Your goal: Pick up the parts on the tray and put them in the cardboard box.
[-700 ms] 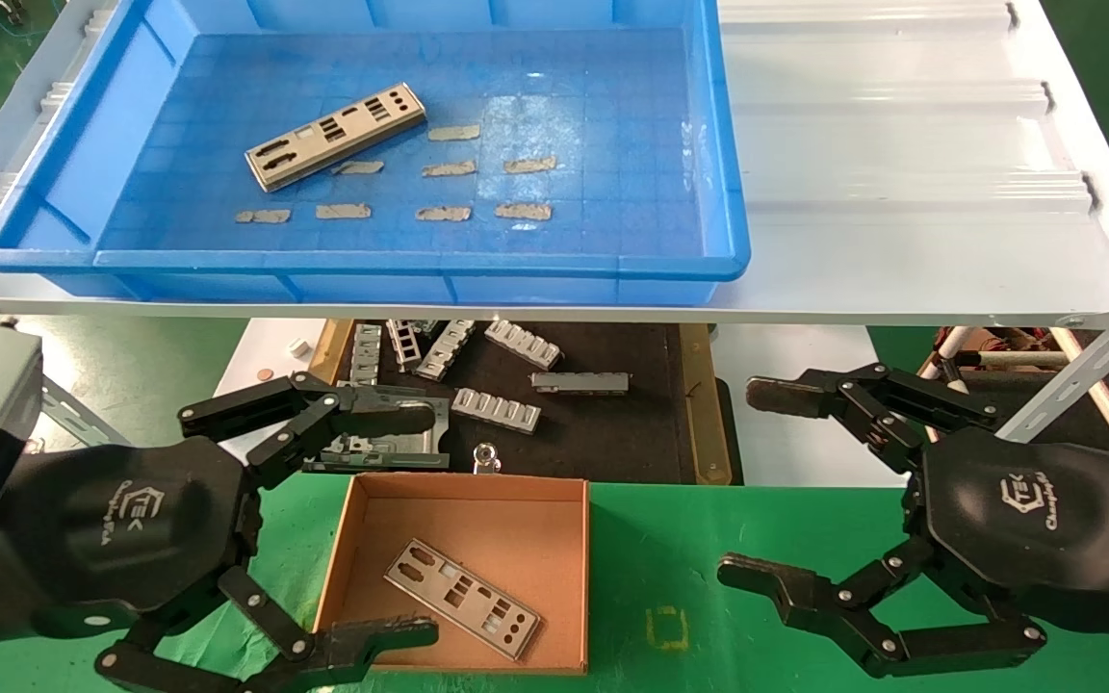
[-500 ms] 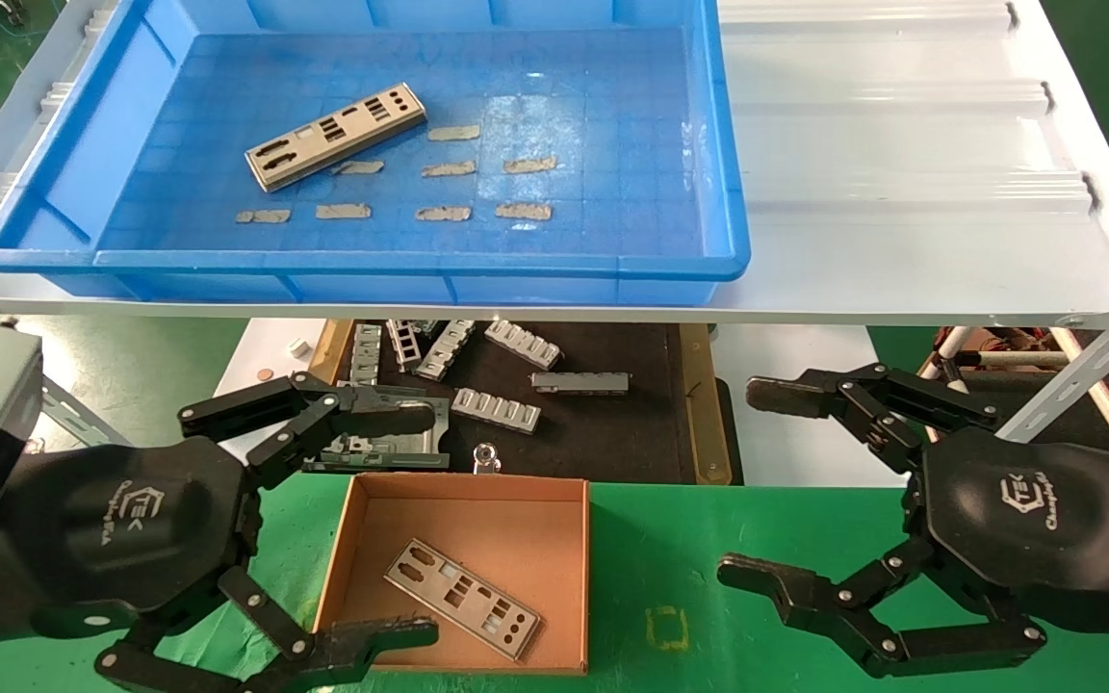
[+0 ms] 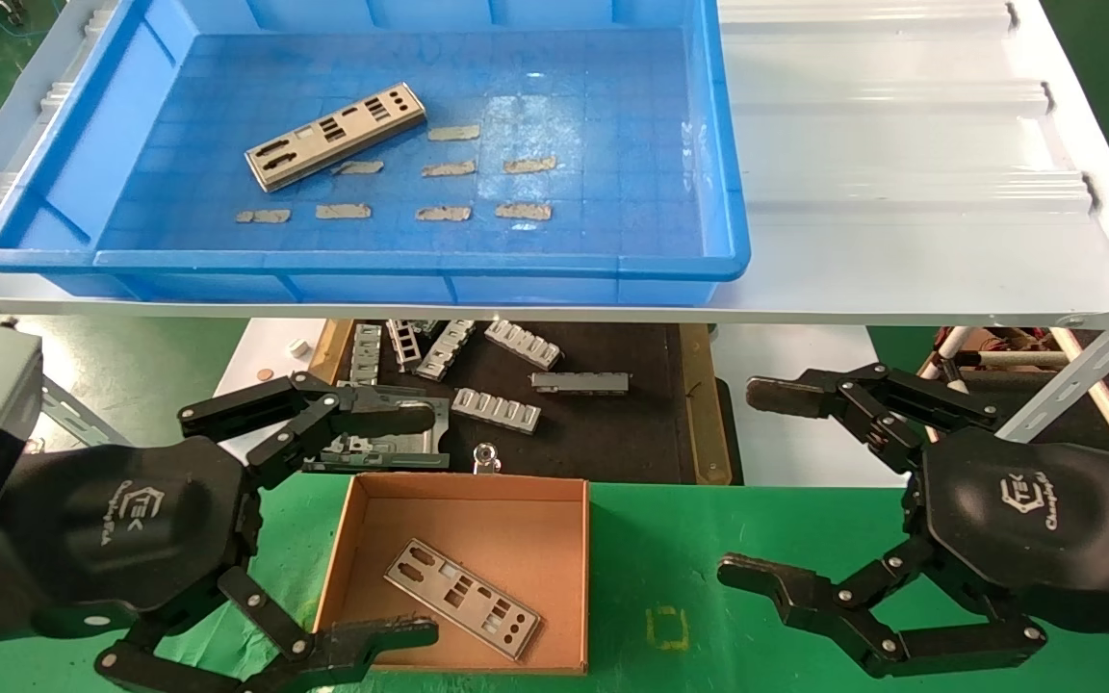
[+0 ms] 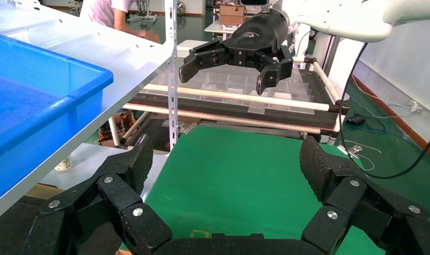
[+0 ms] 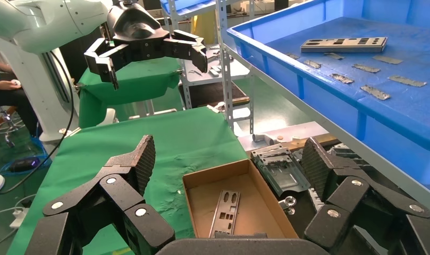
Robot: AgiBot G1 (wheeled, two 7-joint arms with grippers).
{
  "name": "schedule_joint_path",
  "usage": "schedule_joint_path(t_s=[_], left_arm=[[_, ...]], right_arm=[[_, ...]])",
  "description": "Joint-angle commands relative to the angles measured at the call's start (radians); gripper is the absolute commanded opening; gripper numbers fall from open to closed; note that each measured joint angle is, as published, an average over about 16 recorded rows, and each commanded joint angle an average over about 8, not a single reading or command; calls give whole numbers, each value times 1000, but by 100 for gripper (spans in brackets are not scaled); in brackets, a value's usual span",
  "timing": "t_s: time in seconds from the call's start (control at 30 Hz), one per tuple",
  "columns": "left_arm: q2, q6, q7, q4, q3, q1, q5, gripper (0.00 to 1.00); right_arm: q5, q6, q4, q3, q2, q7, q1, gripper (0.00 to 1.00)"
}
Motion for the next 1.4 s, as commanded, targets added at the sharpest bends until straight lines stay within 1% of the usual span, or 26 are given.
schedule_joint_path(t_s=[0.03, 0.07, 0.1, 0.13, 0.27, 0.37, 0.57, 0.8, 1.07, 1.23, 1.4], left_arm=[[0, 1, 0, -1, 0, 0, 0, 100], [0, 1, 0, 0, 0, 0, 0, 100], [0, 0, 0, 0, 0, 0, 0, 100], [0, -3, 0, 2, -1, -2, 1, 100], [8, -31, -2, 21, -3, -21, 14, 100], [26, -70, -5, 54, -2, -57, 36, 100], [95, -157, -7, 178, 23, -191, 124, 100], [208, -219, 25, 425, 83, -405, 265, 100], [319, -236, 132, 745, 157, -633, 413, 100], [364, -275, 205, 905, 193, -736, 487, 100], [398, -343, 256, 1021, 215, -801, 539, 100]], right_arm=[[0, 0, 0, 0, 0, 0, 0, 20], [0, 0, 0, 0, 0, 0, 0, 9], [0, 0, 0, 0, 0, 0, 0, 3], [0, 0, 0, 0, 0, 0, 0, 0], [0, 0, 0, 0, 0, 0, 0, 0], [0, 0, 0, 0, 0, 0, 0, 0], [0, 0, 0, 0, 0, 0, 0, 0], [0, 0, 0, 0, 0, 0, 0, 0], [0, 0, 0, 0, 0, 0, 0, 0], [0, 0, 0, 0, 0, 0, 0, 0], [0, 0, 0, 0, 0, 0, 0, 0]])
